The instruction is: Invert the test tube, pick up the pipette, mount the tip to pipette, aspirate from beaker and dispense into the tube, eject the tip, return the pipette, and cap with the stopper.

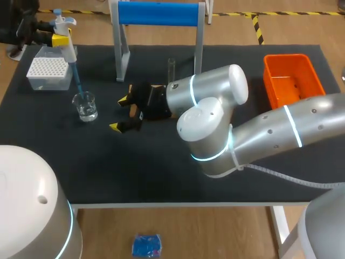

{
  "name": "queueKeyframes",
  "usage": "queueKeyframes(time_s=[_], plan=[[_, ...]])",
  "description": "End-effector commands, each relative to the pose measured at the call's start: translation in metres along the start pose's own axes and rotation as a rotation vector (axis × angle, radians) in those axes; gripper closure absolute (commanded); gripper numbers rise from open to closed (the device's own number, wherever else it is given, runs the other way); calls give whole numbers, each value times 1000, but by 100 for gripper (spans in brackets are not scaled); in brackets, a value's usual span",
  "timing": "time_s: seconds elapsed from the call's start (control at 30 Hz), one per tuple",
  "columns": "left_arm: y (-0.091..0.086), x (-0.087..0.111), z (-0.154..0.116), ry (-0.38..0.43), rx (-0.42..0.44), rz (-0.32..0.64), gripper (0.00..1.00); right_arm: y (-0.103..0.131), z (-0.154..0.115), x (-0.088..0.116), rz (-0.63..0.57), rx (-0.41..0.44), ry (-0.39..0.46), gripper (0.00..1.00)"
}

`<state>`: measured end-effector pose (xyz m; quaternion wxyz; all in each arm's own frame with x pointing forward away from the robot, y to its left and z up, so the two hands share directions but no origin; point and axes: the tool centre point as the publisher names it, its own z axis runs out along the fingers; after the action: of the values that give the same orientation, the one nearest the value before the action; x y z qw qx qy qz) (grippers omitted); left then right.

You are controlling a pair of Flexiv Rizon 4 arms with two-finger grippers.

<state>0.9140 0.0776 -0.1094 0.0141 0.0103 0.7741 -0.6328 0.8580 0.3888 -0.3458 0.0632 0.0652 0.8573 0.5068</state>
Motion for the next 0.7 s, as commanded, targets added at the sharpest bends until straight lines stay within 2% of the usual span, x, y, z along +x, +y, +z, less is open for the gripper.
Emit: queueKeyframes(time_s=[0.03,0.4,0.7], plan=[[7,-3,-3,2,8,3,100,-1,-1,0,0,-2,1,0],[18,-12,-5,9,14,1,100,-1,-1,0,0,-2,1,0],[23,-20,-3,12,-15,1,100,-1,-1,0,0,-2,1,0]])
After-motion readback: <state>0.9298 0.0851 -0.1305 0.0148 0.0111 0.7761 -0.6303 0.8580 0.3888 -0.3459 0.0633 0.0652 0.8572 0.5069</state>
